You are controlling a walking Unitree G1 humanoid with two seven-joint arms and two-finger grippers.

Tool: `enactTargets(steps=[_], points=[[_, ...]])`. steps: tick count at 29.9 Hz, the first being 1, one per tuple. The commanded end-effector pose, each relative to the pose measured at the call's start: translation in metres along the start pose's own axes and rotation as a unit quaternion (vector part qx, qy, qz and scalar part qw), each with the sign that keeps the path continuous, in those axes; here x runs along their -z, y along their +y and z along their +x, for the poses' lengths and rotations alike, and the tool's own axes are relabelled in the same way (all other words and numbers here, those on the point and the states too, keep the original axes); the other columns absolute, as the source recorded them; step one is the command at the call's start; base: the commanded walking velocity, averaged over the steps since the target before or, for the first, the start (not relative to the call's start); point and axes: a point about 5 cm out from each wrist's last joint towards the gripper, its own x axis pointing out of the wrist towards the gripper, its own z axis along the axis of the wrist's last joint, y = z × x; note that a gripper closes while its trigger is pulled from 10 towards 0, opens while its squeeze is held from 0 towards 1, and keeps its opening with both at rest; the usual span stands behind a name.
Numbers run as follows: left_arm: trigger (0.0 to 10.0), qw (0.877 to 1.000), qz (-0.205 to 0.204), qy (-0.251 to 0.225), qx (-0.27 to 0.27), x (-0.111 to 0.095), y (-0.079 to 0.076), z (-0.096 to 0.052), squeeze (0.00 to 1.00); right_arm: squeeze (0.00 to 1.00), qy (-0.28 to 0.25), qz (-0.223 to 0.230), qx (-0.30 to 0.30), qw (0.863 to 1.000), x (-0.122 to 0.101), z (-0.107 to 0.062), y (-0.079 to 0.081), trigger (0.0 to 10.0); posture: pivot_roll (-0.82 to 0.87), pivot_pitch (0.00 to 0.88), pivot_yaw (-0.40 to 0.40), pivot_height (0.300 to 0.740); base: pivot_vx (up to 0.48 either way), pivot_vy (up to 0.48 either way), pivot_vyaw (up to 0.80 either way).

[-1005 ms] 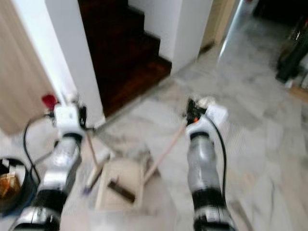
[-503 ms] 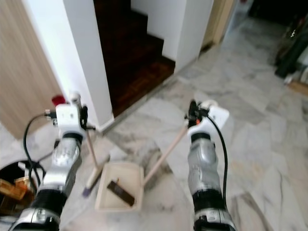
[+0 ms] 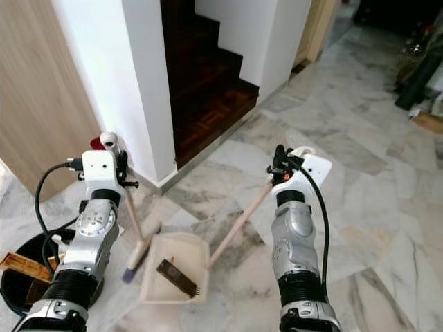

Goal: Sweep floor

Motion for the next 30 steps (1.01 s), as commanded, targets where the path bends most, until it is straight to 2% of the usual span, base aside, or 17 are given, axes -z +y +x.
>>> enactTargets(steps=[1,9,19,25,28,30], points=[[10.0,1.000,0.008,-0.026,-0.005,-0.011,0.004,0.004,0.00,0.00,-0.032,0.012,-0.011,0.999,-0.012,0.006,0.010,10.0,0.02,0.032,-0.066,0.740,0.000,0.000,0.00],[10.0,1.000,0.011,-0.027,-0.006,-0.011,0.004,0.004,0.00,0.00,-0.036,0.008,-0.004,0.999,-0.014,0.006,0.006,10.0,0.02,0.035,-0.068,0.740,0.000,0.000,0.00],[10.0,1.000,0.010,-0.026,-0.006,-0.010,0.004,0.003,0.00,0.00,-0.041,-0.018,0.001,0.999,-0.017,0.008,-0.004,10.0,0.02,0.035,-0.068,0.740,0.000,0.000,-0.79],[10.0,1.000,0.010,-0.023,-0.006,-0.008,0.004,0.002,0.00,0.00,-0.049,-0.072,-0.016,0.996,-0.017,0.008,-0.007,10.0,0.03,0.031,-0.069,0.740,0.000,0.000,0.00],[10.0,1.000,0.012,-0.017,-0.006,-0.003,0.005,0.001,0.00,0.00,-0.050,-0.115,-0.040,0.991,-0.016,0.008,-0.008,10.0,0.03,0.028,-0.069,0.740,0.000,0.000,0.00],[10.0,1.000,0.015,-0.013,-0.006,0.000,0.006,-0.001,0.00,0.00,-0.049,-0.124,-0.041,0.990,-0.014,0.007,-0.010,10.0,0.03,0.027,-0.070,0.740,0.000,0.000,0.00]])
